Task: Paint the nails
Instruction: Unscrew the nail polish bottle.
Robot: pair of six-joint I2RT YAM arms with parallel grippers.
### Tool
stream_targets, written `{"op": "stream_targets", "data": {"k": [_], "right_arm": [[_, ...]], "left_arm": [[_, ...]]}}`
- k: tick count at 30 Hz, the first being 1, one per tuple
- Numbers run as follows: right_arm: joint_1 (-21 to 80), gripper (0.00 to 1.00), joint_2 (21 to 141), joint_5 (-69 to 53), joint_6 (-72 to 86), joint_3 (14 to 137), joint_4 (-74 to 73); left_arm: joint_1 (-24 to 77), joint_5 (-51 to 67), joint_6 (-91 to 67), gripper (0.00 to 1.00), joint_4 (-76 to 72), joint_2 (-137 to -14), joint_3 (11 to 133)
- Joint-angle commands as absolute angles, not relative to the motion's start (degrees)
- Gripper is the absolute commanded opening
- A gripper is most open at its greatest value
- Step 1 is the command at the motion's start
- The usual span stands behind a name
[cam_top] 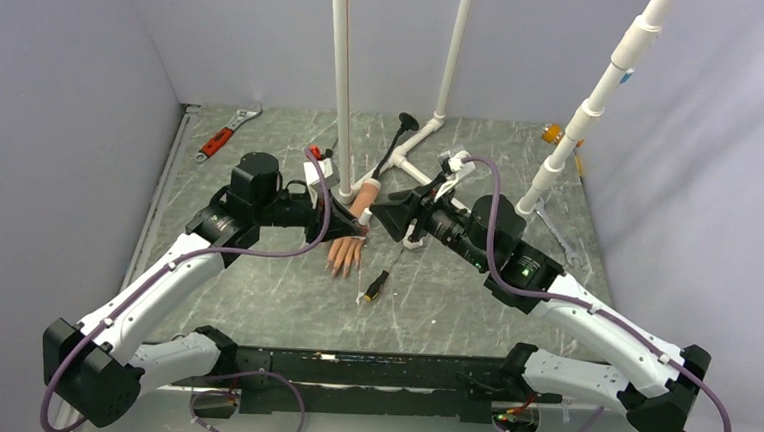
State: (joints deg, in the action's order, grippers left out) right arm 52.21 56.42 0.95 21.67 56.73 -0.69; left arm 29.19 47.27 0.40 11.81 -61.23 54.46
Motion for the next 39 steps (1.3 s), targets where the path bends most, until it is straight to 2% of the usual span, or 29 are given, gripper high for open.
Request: {"op": "stream_targets", "data": {"k": [1, 19, 31, 36, 39], "right_arm": [[52.05, 0.52, 57.25, 2.29, 24.54, 55.44, 4.59], [52.05, 0.50, 60.42, 0.57, 27.12, 53.35, 7.29], [52.08, 0.45, 63.67, -2.37, 28.89, 53.53, 8.23], [52.06, 0.41, 64.44, -3.56, 28.88, 53.80, 8.13], [52.12, 0.31, 64.85, -3.93, 28.66, 54.26, 7.76]], "left_arm": [[29.11, 48.78, 0.69, 0.00, 9.27, -61.52, 56.44], [28.85, 47.39, 0.43, 0.00, 8.80, -61.67, 56.33], [27.89, 48.38, -1.70, 0.00, 7.57, -61.05, 55.97], [27.78, 48.69, -1.72, 0.00, 7.47, -61.17, 55.93], [27.77, 48.86, -1.80, 0.00, 7.47, -61.17, 55.94]]}}
